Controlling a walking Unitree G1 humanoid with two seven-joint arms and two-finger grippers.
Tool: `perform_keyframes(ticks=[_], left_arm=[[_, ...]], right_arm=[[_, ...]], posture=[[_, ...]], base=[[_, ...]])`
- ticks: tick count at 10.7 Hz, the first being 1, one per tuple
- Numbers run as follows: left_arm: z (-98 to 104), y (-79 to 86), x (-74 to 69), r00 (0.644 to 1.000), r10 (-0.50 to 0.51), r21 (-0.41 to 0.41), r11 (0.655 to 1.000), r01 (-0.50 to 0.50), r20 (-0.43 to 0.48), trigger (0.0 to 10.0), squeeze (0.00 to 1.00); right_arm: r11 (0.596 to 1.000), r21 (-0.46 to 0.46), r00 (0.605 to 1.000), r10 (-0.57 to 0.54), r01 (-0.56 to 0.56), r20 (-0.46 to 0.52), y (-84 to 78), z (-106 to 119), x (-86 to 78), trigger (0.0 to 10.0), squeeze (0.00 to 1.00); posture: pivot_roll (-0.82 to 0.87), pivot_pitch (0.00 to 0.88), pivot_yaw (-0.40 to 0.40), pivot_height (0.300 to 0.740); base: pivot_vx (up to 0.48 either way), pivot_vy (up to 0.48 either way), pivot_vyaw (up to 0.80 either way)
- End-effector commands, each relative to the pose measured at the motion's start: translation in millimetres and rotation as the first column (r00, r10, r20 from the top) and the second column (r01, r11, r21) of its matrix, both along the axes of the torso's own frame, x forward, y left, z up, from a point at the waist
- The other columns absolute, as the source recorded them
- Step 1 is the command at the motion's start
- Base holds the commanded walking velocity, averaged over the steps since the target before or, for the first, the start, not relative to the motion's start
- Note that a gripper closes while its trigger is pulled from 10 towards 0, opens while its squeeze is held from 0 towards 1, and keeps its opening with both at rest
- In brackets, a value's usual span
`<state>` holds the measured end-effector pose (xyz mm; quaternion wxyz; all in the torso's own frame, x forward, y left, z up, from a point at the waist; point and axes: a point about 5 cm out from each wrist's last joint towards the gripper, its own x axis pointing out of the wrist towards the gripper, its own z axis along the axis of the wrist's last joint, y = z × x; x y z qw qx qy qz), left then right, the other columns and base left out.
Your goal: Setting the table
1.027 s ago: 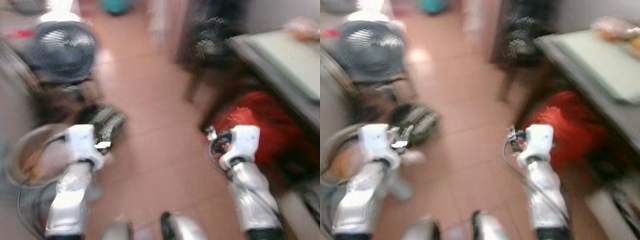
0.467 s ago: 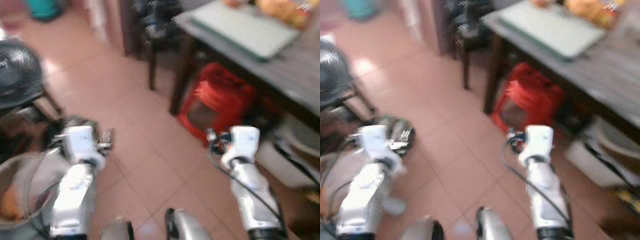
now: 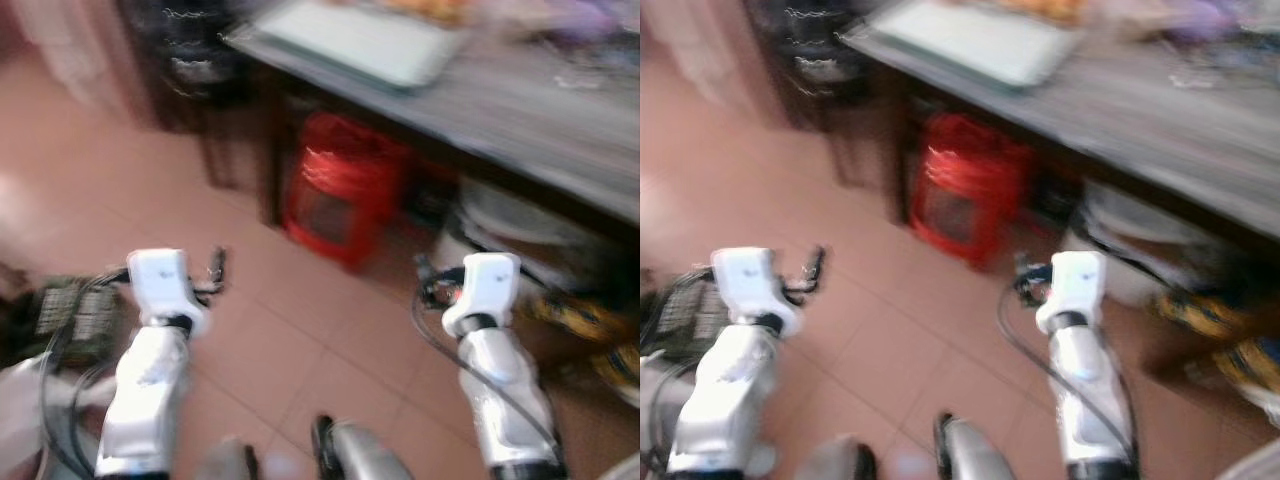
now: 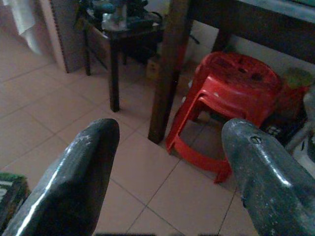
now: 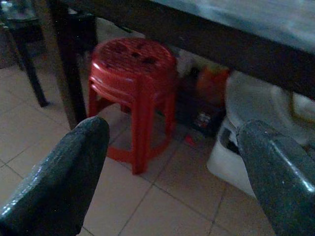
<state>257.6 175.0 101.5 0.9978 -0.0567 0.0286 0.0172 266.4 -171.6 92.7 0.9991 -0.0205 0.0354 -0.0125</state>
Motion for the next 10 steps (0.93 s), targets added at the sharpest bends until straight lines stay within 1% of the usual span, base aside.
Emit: perform_keyframes(ticks=[1,2,4,5,6,8,9,10], left_arm=[[-7,-0.8,-2.5,1.0,-0.001,-0.053,0.999,0.001,-0.013,10.0,0.0],[-6,-2.9,-1.1,1.0,-0.005,-0.031,1.0,0.004,-0.014,10.0,0.0],[-1,-10.4,-0.2,0.998,-0.059,-0.04,0.997,0.059,0.004,10.0,0.0],[-2,-9.8,-0.8,0.998,-0.059,-0.056,0.997,0.059,0.003,10.0,0.0],[-2,-6.9,-1.6,1.0,-0.029,-0.027,0.999,0.029,-0.001,10.0,0.0],[-2,-4.5,-1.1,1.0,-0.005,0.003,1.0,0.005,-0.002,10.0,0.0],[-2,-4.8,-0.8,1.0,-0.014,0.015,1.0,0.014,0.0,10.0,0.0],[-1,-6.0,-0.7,1.0,-0.022,0.015,1.0,0.022,0.001,10.0,0.0]], right_arm=[[1.0,-0.014,1.0,-0.011,0.012,0.014,-1.6,2,-2.7,10.0,0.0],[1.0,-0.015,1.0,-0.006,0.007,0.017,-0.4,3,-2.7,10.0,0.0],[1.0,-0.022,1.0,-0.003,0.004,0.023,-1.0,4,-0.8,10.0,0.0],[1.0,-0.025,1.0,0.0,0.001,0.03,0.3,6,1.3,10.0,0.0],[1.0,-0.027,0.999,0.001,0.0,0.033,0.8,7,2.1,10.0,0.0],[0.999,-0.032,0.999,0.001,0.0,0.037,0.1,8,2.4,10.0,0.0],[0.999,-0.039,0.999,0.001,0.001,0.042,-0.5,9,2.3,10.0,0.0],[0.997,-0.074,0.998,0.011,-0.005,0.069,-0.6,14,2.7,10.0,0.0]], posture=[[-0.01,0.185,-0.015,0.74],[-0.01,0.188,-0.018,0.74],[-0.01,0.181,-0.022,0.74],[0.0,0.181,-0.021,0.74],[0.0,0.181,-0.023,0.74],[0.0,0.182,-0.025,0.74],[0.0,0.183,-0.024,0.74],[0.0,0.183,-0.024,0.74]], base=[[0.0,0.0,-0.8],[0.0,0.0,-0.8],[0.0,0.0,-0.8],[0.0,0.0,-0.8],[0.0,0.0,-0.8],[0.0,0.0,-0.8],[0.0,0.0,-0.8],[0.0,0.0,-0.8]])
